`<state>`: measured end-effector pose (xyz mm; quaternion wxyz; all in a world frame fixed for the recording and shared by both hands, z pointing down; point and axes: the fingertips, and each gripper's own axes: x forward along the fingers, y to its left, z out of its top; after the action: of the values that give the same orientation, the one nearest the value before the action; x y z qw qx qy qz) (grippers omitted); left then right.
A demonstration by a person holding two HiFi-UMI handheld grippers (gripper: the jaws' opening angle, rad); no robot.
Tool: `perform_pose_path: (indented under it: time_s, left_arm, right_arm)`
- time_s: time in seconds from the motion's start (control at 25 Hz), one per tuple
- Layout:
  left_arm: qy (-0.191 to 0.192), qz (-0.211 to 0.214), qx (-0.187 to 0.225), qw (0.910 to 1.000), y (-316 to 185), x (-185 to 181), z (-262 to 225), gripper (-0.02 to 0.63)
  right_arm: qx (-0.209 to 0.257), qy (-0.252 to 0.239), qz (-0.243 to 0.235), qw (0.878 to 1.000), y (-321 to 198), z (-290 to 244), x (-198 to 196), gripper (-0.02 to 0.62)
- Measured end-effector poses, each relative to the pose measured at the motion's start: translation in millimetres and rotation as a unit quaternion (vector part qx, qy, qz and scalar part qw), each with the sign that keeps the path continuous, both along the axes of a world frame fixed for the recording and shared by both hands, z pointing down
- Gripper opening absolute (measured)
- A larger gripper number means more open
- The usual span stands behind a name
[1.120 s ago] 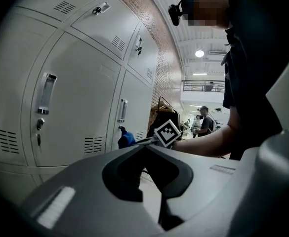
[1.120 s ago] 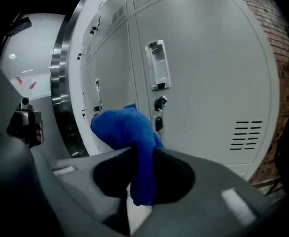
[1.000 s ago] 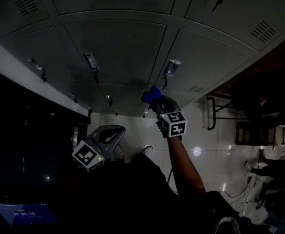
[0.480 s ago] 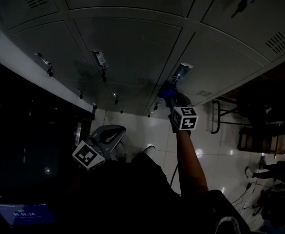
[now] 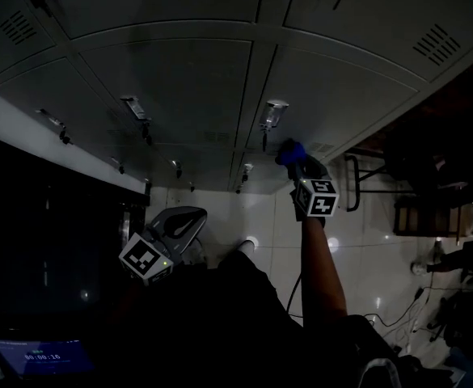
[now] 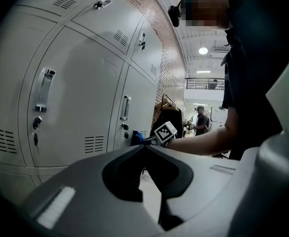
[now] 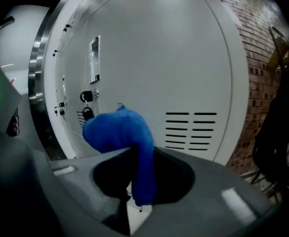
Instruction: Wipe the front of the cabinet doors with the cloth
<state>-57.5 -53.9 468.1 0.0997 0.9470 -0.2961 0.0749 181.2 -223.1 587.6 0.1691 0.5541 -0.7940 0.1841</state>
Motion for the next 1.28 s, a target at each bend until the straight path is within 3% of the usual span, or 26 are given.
perform_pose_path:
  time_s: [0.32, 0.8, 0.96, 1.28]
  left_arm:
    - [-0.002, 0.009, -0.003, 1.0, -6, 20, 0, 0.004]
    - [0.002, 0.01, 0.003, 0.9999, -7, 13, -4, 0.003]
    - [0.007, 0.011, 0.006, 0.9999, -5, 3, -5, 0.003]
    - [0.025, 0.02, 0.01, 0.9994, -2, -18, -8, 0.004]
  right_arm:
    - [0.001, 0.018, 0.057, 0.998, 1, 2, 68, 0.069]
    - [0.003, 0.038, 0.139, 0.99, 13, 7, 127, 0.069]
    - [0.019, 0.039, 0.116, 0.992, 31, -4, 101, 0.069]
    - [0.048, 0.001, -0.009, 0.999, 93, -42, -14, 0.069]
